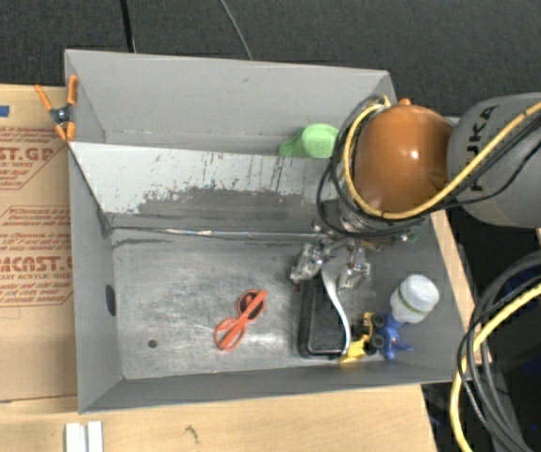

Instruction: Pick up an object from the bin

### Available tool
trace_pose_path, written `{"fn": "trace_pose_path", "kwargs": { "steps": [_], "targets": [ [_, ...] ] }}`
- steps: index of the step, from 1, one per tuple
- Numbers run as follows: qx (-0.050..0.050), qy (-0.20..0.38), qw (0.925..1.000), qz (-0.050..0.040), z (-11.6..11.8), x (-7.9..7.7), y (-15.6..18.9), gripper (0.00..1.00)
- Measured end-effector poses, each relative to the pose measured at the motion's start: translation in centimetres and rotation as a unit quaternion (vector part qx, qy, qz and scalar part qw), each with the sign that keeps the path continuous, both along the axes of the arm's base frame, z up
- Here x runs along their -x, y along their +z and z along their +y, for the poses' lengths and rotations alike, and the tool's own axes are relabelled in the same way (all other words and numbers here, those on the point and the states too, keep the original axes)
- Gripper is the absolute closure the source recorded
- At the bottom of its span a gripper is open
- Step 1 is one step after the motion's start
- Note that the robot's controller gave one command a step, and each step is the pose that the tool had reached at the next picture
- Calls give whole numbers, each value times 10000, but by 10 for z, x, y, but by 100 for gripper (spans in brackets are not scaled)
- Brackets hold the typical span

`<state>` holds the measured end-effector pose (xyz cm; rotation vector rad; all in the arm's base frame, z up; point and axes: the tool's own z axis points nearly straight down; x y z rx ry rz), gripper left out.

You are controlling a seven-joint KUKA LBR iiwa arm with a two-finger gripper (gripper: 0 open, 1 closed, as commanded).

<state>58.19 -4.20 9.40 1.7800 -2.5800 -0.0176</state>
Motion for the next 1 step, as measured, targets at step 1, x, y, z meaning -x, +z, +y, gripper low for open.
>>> {"fn": "trace_pose_path", "kwargs": {
  "steps": [1],
  "targets": [
    [8,2,10000,-27,0,-1,20,100]
  ]
}}
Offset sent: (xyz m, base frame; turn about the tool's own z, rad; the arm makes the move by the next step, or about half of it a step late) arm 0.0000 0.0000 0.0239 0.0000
